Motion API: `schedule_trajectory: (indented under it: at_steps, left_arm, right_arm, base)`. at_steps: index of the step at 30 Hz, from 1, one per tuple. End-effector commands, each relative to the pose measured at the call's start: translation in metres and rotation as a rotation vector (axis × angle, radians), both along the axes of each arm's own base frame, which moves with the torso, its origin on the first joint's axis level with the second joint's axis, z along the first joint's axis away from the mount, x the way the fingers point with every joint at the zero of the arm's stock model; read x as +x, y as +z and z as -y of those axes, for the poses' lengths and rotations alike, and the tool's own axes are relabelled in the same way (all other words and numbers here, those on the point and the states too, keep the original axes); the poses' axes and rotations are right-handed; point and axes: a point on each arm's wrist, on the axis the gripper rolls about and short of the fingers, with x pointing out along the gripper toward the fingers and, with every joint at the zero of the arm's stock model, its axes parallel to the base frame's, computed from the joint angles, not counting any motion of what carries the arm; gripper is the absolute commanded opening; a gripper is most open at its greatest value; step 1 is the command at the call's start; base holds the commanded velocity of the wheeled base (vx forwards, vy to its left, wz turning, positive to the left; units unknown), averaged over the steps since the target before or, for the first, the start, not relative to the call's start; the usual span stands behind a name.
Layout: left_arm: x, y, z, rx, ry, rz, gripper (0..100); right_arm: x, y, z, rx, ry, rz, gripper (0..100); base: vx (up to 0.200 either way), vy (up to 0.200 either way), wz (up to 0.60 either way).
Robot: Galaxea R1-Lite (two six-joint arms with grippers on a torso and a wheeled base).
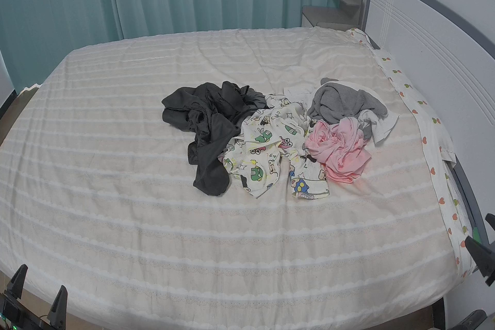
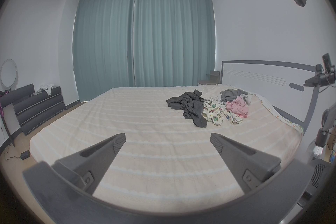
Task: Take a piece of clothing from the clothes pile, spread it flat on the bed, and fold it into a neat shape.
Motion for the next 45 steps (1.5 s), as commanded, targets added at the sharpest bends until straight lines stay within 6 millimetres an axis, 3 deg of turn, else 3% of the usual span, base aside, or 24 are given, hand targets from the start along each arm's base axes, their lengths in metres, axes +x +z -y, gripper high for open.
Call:
schedule_trajectory:
  at_steps: [1, 5, 10, 14, 19, 27, 32, 45]
  left_arm:
    - [0.0, -0.004, 0.0, -0.001, -0.001, 0.001, 100]
    - [0.0, -0.004, 0.0, -0.002, 0.0, 0.001, 100]
    - [0.0, -0.004, 0.0, -0.007, 0.0, 0.001, 100]
    - [0.0, -0.004, 0.0, -0.019, 0.001, 0.001, 100]
    - [0.0, -0.004, 0.0, -0.027, 0.001, 0.001, 100]
    - [0.0, -0.004, 0.0, -0.028, 0.001, 0.001, 100]
    - [0.0, -0.004, 0.0, -0.03, 0.001, 0.001, 100]
    - [0.0, -0.004, 0.0, -0.038, 0.002, 0.001, 100]
  right_arm:
    - [0.152, -0.013, -0.049, 0.286, 0.273, -0.571, 100]
    - [0.203, -0.038, -0.084, 0.346, 0.276, -0.646, 100]
    - [0.268, -0.072, -0.133, 0.419, 0.16, -0.67, 100]
    - [0.3, -0.092, -0.163, 0.454, 0.142, -0.699, 100]
    - [0.325, -0.118, -0.182, 0.462, 0.125, -0.725, 100]
    - [0.359, -0.134, -0.196, 0.525, 0.016, -0.672, 100]
    - [0.369, -0.142, -0.197, 0.528, -0.003, -0.662, 100]
    - [0.399, -0.12, -0.165, 0.497, -0.112, -0.542, 100]
  base:
    - [0.0, 0.0, 0.0]
    - [0.0, 0.0, 0.0]
    - [0.0, 0.0, 0.0]
    - [0.0, 0.0, 0.0]
    - [0.0, 0.0, 0.0]
    - [0.0, 0.0, 0.0]
    - [0.0, 0.0, 0.0]
    - [0.0, 0.0, 0.0]
